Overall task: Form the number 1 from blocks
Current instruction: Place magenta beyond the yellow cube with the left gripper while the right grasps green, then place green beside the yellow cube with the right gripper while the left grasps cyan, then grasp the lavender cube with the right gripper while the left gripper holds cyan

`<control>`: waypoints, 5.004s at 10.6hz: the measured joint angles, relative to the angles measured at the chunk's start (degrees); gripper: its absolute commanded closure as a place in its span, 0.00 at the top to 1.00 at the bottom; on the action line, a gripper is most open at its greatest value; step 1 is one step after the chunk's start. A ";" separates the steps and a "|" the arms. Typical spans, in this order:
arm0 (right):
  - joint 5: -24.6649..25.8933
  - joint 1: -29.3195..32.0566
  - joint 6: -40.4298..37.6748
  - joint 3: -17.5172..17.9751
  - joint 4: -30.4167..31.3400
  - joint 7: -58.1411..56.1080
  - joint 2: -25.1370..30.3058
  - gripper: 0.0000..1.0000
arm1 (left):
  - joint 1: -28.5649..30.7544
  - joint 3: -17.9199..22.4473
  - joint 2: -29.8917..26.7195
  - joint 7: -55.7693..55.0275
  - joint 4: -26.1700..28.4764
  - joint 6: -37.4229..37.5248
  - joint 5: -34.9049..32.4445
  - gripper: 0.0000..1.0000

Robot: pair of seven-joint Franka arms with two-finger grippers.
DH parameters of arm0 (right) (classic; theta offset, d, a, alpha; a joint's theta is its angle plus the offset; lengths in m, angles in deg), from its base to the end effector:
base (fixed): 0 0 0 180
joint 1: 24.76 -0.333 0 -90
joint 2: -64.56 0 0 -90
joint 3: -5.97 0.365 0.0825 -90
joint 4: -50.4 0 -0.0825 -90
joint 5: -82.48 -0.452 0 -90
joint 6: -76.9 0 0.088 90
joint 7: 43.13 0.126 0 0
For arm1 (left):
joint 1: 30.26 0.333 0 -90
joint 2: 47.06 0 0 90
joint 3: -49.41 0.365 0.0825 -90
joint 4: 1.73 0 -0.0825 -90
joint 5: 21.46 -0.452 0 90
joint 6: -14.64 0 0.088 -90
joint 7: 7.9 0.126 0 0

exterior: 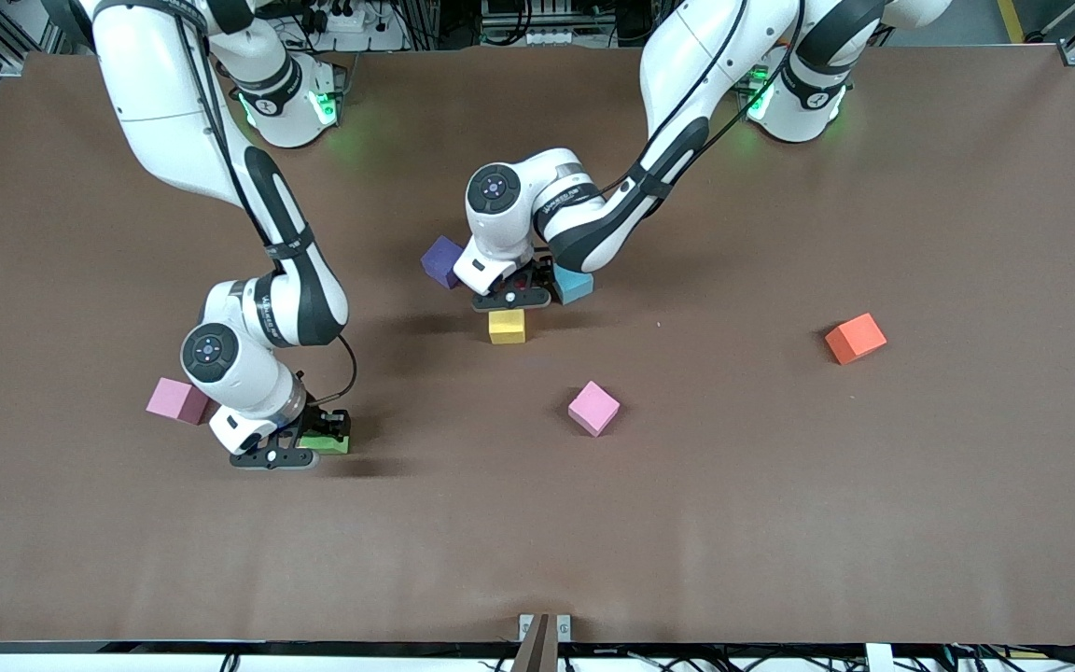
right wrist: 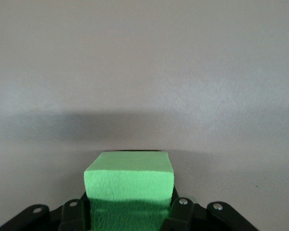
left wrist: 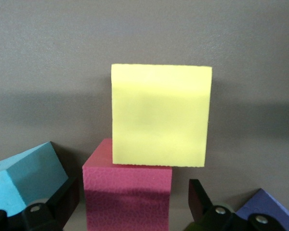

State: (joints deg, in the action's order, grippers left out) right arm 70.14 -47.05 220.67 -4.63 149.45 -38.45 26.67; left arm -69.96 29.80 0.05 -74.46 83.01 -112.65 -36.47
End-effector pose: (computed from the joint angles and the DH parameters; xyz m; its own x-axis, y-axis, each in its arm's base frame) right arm 0.7433 0.1677 0.1891 0.9916 -0.0004 0.1297 0.0057 -0.9989 -0.0466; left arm 0.4552 -0.6575 0.1751 0.9967 0.0624 -0.0517 0.0623 -0.9980 -0.0047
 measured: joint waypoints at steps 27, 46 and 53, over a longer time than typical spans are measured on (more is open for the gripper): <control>-0.22 -23.97 3.92 0.26 0.44 26.98 0.49 0.42 | 9.45 -0.67 -15.84 -22.08 27.03 -11.97 4.69 1.00; -0.21 -6.52 -8.31 0.28 4.34 11.72 10.27 1.00 | 9.03 -11.45 -17.44 -18.55 28.54 -4.30 -0.57 0.00; 0.30 14.84 -7.01 -0.10 9.48 1.30 14.71 1.00 | 3.97 -12.37 -11.02 -12.57 20.52 -4.33 -4.26 0.00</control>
State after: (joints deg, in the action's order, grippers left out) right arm 70.44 -32.21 213.67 -4.74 158.94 -37.15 41.38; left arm -65.99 17.43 -10.97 -87.03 103.53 -116.98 -40.73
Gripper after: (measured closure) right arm 0.000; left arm 0.370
